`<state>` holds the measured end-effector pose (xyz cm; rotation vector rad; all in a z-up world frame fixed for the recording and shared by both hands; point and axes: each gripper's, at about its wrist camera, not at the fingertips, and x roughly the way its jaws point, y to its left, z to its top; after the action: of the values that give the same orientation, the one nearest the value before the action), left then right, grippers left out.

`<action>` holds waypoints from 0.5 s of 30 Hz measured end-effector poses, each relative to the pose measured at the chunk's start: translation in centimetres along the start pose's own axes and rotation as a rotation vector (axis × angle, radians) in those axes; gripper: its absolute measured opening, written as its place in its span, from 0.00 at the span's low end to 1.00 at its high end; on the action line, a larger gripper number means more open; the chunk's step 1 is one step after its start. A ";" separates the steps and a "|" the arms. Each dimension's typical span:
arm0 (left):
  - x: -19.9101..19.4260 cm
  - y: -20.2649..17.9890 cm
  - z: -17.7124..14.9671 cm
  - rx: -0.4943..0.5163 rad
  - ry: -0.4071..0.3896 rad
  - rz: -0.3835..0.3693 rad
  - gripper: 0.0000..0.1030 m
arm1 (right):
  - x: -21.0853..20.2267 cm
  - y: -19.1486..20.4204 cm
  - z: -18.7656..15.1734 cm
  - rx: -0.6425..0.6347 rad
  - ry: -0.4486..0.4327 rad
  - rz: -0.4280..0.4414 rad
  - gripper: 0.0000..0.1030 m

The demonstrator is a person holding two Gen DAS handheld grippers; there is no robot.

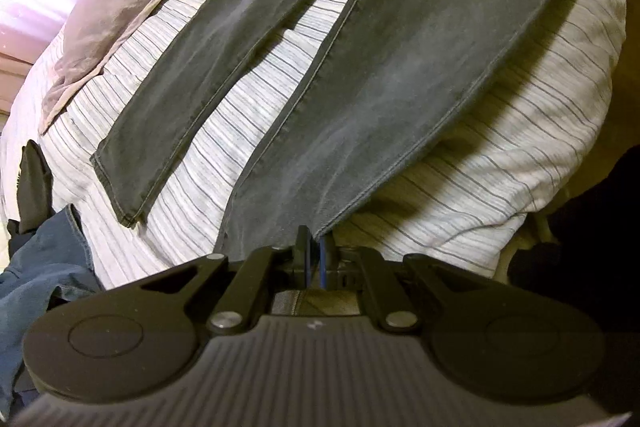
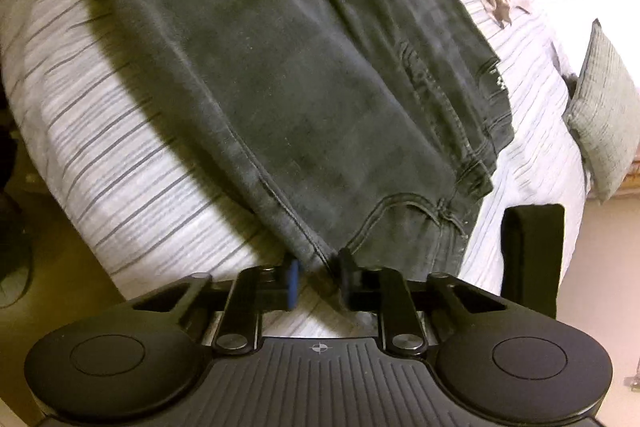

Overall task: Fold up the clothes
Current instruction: 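Close both grippers on the hem of one jeans leg, then lift the held leg with both grippers and lay it over the other leg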

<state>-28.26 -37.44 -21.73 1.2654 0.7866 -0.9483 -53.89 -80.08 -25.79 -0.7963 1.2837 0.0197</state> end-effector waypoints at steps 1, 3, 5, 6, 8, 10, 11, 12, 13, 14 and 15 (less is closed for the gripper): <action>-0.6 0.3 0.0 -0.003 -0.003 0.004 0.03 | -1.0 -0.6 0.0 0.013 -0.011 -0.016 0.10; -1.9 1.2 0.1 -0.016 -0.012 0.015 0.03 | -3.3 -2.3 0.6 0.047 -0.047 -0.062 0.09; -3.1 2.7 0.5 -0.039 -0.022 0.027 0.03 | -5.8 -4.9 1.8 0.076 -0.096 -0.117 0.09; -3.7 3.7 0.7 -0.053 -0.027 0.036 0.03 | -7.0 -6.4 2.6 0.086 -0.121 -0.143 0.08; -4.5 6.0 1.6 -0.077 -0.043 0.044 0.03 | -7.9 -9.5 4.7 0.090 -0.163 -0.181 0.07; -4.9 8.6 3.0 -0.088 -0.062 0.050 0.03 | -7.5 -12.7 7.4 0.089 -0.196 -0.206 0.07; -4.8 10.2 3.8 -0.089 -0.071 0.046 0.03 | -7.2 -14.2 8.8 0.087 -0.210 -0.218 0.07; -4.5 11.8 4.6 -0.089 -0.081 0.039 0.03 | -6.5 -15.4 10.3 0.080 -0.216 -0.227 0.07; -4.2 13.5 5.5 -0.089 -0.091 0.033 0.03 | -5.6 -16.6 11.6 0.073 -0.219 -0.234 0.07; -3.9 15.1 6.4 -0.090 -0.101 0.026 0.03 | -4.3 -17.8 12.9 0.069 -0.216 -0.236 0.07; -3.7 16.8 7.2 -0.090 -0.111 0.020 0.03 | -3.1 -19.1 14.2 0.064 -0.212 -0.239 0.07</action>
<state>-14.71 -43.32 -10.35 1.1312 0.7204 -0.9488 -34.62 -85.28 -12.49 -0.8638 0.9792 -0.1253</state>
